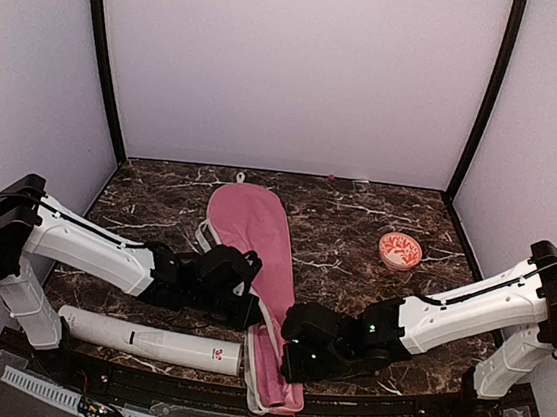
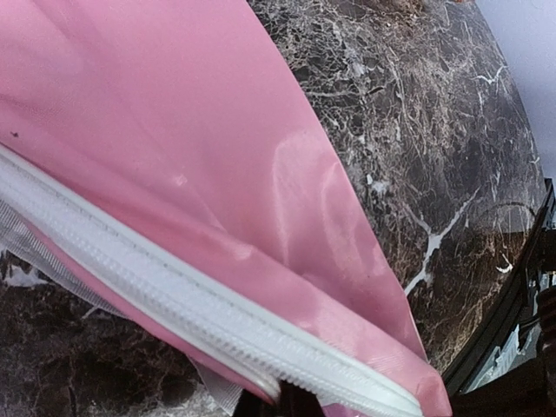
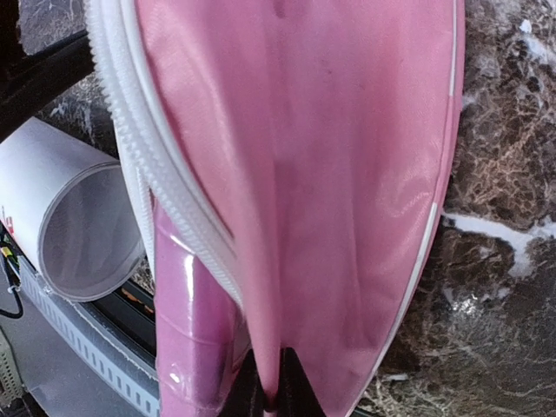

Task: Pack up the badminton gear
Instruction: Pass from the left arm to the right

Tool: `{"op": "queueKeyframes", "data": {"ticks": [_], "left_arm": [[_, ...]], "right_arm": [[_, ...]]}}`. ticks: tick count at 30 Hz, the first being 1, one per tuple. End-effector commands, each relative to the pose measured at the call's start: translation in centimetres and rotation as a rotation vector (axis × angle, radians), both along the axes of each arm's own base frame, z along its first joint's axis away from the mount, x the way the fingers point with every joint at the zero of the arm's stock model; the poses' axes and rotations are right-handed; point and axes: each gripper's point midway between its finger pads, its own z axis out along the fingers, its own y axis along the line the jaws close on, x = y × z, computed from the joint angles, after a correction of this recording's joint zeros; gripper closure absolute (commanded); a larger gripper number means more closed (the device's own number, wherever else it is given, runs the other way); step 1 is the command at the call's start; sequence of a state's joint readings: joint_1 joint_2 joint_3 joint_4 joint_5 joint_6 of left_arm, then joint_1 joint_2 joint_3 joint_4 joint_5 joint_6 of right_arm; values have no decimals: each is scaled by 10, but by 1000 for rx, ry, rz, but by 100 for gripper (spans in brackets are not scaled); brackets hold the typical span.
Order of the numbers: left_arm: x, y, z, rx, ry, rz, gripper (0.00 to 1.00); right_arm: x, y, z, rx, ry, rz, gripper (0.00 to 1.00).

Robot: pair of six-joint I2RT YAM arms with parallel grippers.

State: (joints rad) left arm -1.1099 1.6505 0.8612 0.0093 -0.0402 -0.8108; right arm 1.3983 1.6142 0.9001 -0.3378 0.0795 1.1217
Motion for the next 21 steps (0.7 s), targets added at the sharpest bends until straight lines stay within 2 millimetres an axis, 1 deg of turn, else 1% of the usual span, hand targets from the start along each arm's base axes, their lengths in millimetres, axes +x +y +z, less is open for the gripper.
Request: {"op": "queueKeyframes", "data": {"ticks": [1,3,4,7,8,10,11,15,19,21], "left_arm": [[14,-10,8,-56,-27,-1,100],[14,-11,8,-73,-23,-5,100],[14,-13,11,-83,-26,-12,94],[11,-13,22,-100,-26,-26,67],[9,-11,25,-101,-24,-29,59],[6,-7,36,-108,-30,-29,49],[3,-4,41,-107,-35,-28,46],[-13,4,62,-127,-27,-28,45],[-45,3,68,-158,42,-52,44],[-63,-3,70,-195,86,-73,44]], "right_arm": [[9,1,17,88,-17,-99,100],[11,-3,18,104,-16,-128,100],[12,-3,19,112,-18,-136,100],[17,-2,23,125,-33,-154,100],[18,-1,26,131,-38,-158,100],[21,0,29,143,-47,-167,100],[22,0,30,146,-50,-170,100],[25,1,32,158,-53,-181,100],[28,2,36,172,-58,-193,100],[29,3,37,181,-60,-198,100]]}}
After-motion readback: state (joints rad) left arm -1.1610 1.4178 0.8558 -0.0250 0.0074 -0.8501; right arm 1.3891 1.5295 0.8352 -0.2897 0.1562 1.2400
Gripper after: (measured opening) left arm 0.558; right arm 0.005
